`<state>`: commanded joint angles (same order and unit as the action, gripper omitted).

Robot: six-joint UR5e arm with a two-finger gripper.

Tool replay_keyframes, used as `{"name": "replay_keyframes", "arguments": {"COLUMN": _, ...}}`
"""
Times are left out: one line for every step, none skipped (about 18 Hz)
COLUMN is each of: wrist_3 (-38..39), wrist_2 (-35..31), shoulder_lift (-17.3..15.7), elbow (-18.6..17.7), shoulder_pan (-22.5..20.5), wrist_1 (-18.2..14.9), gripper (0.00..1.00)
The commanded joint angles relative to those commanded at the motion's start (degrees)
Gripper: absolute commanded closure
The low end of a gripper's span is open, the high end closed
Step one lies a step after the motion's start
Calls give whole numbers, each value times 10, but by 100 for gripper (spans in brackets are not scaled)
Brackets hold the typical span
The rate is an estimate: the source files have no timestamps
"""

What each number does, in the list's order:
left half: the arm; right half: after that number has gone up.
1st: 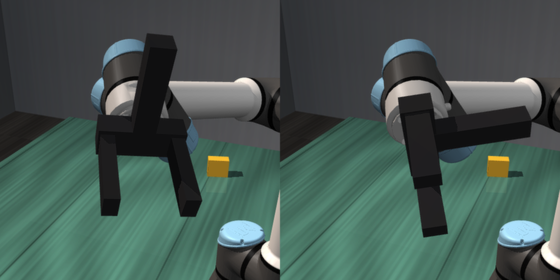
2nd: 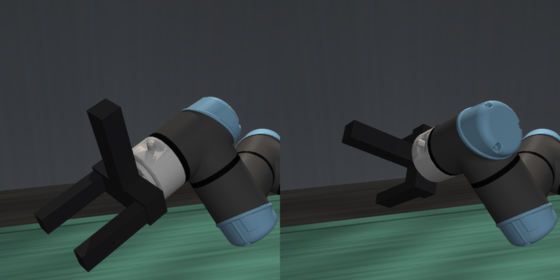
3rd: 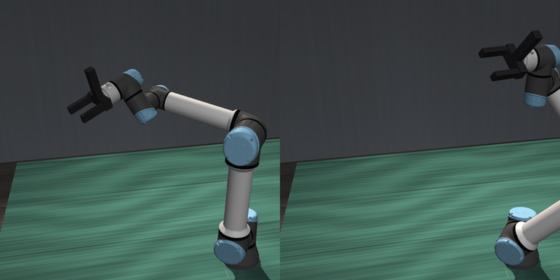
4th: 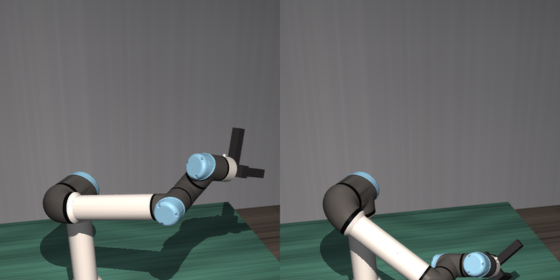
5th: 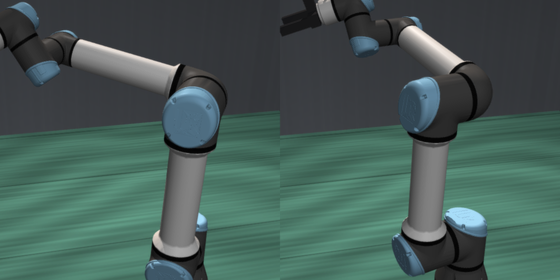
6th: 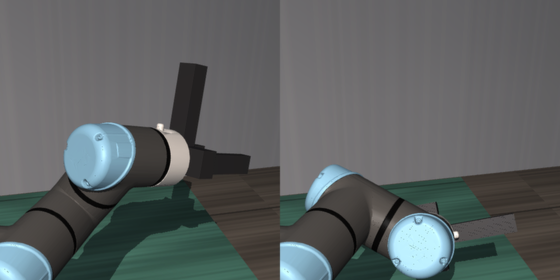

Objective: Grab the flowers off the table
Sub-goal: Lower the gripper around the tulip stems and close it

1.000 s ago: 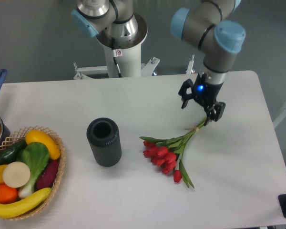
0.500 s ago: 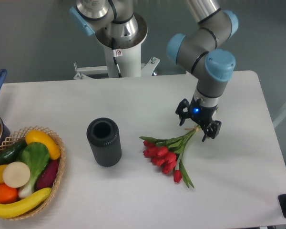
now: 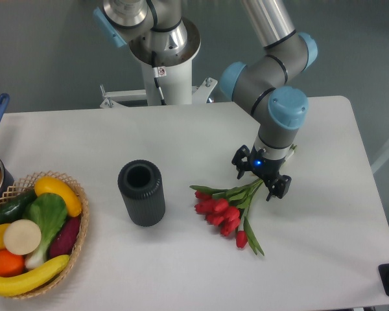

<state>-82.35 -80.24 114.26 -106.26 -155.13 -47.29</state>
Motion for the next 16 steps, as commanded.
{"name": "replay_keyframes", "arguments": {"wrist_3": 0, "wrist_2": 0, "shoulder_lift": 0, "elbow": 0, "shoulder_pan": 1, "wrist_1": -1, "gripper": 0}}
{"name": "replay_keyframes", "arguments": {"wrist_3": 0, "wrist_2": 0, "shoulder_lift": 0, "elbow": 0, "shoulder_pan": 1, "wrist_1": -1, "gripper": 0}}
{"name": "replay_keyframes", "arguments": {"wrist_3": 0, "wrist_2": 0, "shoulder_lift": 0, "elbow": -1, "shoulder_pan": 5, "wrist_1": -1, "gripper": 0}}
{"name": "replay_keyframes", "arguments": {"wrist_3": 0, "wrist_2": 0, "shoulder_lift": 3, "elbow": -1, "shoulder_pan": 8, "wrist_1": -1, "gripper": 0}}
{"name": "replay_keyframes", "arguments": {"wrist_3": 0, "wrist_2": -1, "shoulder_lift": 6, "elbow": -2, "shoulder_pan": 10, "wrist_1": -1, "gripper": 0}}
{"name": "replay_keyframes", "arguments": {"wrist_3": 0, "wrist_2": -3, "shoulder_lift": 8, "elbow": -2, "shoulder_pan": 12, "wrist_1": -1, "gripper": 0}}
{"name": "replay_keyframes", "arguments": {"wrist_3": 1, "wrist_2": -6, "shoulder_lift": 9, "elbow": -1, "shoulder_pan": 17, "wrist_1": -1, "gripper": 0}}
{"name": "replay_keyframes", "arguments": {"wrist_3": 0, "wrist_2": -11, "shoulder_lift": 10, "elbow": -1, "shoulder_pan": 17, "wrist_1": 0, "gripper": 0}}
{"name": "replay_keyframes", "arguments": {"wrist_3": 0, "wrist_2": -14, "shoulder_lift": 11, "elbow": -1, "shoulder_pan": 17, "wrist_1": 0, "gripper": 0}}
{"name": "replay_keyframes", "arguments": {"wrist_3": -1, "wrist_2": -15, "shoulder_lift": 13, "elbow": -1, "shoulder_pan": 18, "wrist_1": 0, "gripper": 0}}
{"name": "replay_keyframes", "arguments": {"wrist_3": -1, "wrist_2": -15, "shoulder_lift": 13, "elbow": -1, "shoulder_pan": 18, "wrist_1": 0, "gripper": 0}}
{"name": "replay_keyframes", "arguments": {"wrist_3": -1, "wrist_2": -15, "shoulder_lift": 16, "elbow": -1, "shoulder_pan": 18, "wrist_1": 0, "gripper": 0}}
{"name": "replay_keyframes", "arguments": {"wrist_3": -1, "wrist_2": -16, "shoulder_lift": 17, "elbow": -1, "shoulder_pan": 18, "wrist_1": 0, "gripper": 4}}
{"name": "replay_keyframes", "arguments": {"wrist_3": -2, "wrist_2": -16, "shoulder_lift": 18, "elbow": -1, "shoulder_pan": 18, "wrist_1": -1, "gripper": 5}}
{"name": "replay_keyframes", "arguments": {"wrist_3": -2, "wrist_2": -17, "shoulder_lift": 18, "elbow": -1, "shoulder_pan": 18, "wrist_1": -1, "gripper": 9}}
{"name": "replay_keyframes", "arguments": {"wrist_3": -2, "wrist_2": -17, "shoulder_lift": 18, "elbow": -1, "shoulder_pan": 18, "wrist_1": 0, "gripper": 12}}
